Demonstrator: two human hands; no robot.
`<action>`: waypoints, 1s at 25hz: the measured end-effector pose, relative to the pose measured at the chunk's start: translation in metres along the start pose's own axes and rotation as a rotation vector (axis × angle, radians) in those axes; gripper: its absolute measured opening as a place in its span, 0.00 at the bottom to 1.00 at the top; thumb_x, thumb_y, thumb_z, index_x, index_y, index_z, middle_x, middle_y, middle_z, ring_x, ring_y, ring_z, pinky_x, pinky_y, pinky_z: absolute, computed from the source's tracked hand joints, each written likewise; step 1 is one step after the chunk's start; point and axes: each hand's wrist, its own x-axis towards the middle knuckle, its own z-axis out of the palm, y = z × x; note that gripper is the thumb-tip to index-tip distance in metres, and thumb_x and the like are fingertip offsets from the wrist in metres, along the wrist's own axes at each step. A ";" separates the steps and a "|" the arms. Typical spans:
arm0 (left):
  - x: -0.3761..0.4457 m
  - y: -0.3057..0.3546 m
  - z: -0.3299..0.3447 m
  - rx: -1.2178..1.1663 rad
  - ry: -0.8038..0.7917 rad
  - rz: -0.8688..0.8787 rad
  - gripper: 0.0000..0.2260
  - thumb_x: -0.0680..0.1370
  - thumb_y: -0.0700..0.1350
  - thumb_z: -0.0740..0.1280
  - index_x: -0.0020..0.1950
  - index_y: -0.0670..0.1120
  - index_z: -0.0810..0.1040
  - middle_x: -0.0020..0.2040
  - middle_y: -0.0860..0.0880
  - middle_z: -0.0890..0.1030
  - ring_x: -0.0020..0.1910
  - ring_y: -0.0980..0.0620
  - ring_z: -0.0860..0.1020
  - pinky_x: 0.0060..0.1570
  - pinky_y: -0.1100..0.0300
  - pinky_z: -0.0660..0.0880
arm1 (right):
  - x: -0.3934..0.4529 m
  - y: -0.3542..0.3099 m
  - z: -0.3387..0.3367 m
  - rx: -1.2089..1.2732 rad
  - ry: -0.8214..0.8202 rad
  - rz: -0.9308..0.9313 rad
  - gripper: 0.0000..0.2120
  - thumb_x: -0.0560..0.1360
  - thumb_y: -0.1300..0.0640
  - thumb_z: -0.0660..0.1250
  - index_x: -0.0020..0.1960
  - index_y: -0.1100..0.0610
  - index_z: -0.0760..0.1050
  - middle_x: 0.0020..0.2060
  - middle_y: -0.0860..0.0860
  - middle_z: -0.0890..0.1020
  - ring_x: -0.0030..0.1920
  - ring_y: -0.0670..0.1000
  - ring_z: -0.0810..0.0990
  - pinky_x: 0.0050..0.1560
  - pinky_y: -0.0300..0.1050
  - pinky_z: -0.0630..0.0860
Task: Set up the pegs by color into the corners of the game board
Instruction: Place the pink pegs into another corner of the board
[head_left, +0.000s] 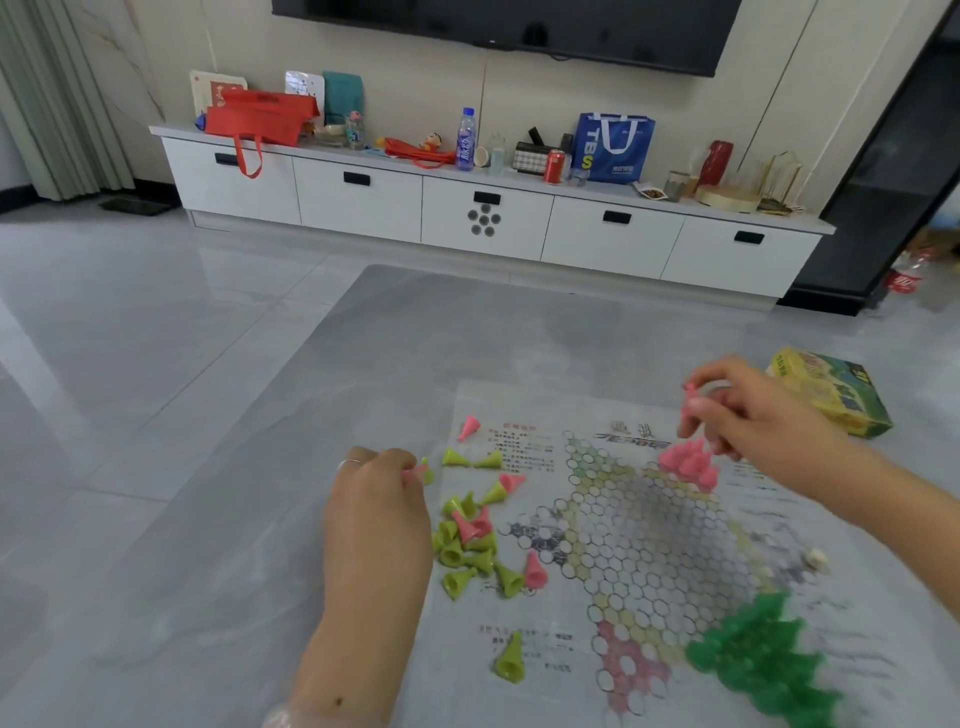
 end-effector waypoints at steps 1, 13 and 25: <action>0.000 0.001 0.000 -0.015 0.001 0.013 0.10 0.77 0.36 0.60 0.51 0.39 0.81 0.46 0.47 0.72 0.42 0.47 0.71 0.35 0.64 0.54 | -0.005 0.017 -0.013 0.031 0.075 0.053 0.04 0.77 0.62 0.58 0.50 0.61 0.69 0.38 0.56 0.82 0.29 0.50 0.73 0.25 0.34 0.70; -0.013 0.048 0.016 -0.598 -0.292 -0.262 0.07 0.77 0.39 0.63 0.44 0.48 0.79 0.34 0.44 0.80 0.28 0.51 0.74 0.29 0.63 0.73 | -0.031 0.092 -0.008 0.024 0.171 0.176 0.02 0.75 0.59 0.64 0.44 0.55 0.75 0.39 0.49 0.78 0.37 0.48 0.75 0.37 0.37 0.70; -0.036 0.086 0.046 -0.797 -0.526 -0.319 0.05 0.76 0.39 0.63 0.45 0.44 0.78 0.34 0.52 0.84 0.25 0.55 0.69 0.28 0.62 0.67 | -0.022 0.106 0.015 -0.194 0.154 0.045 0.04 0.73 0.58 0.66 0.46 0.57 0.78 0.42 0.49 0.80 0.42 0.44 0.74 0.40 0.28 0.66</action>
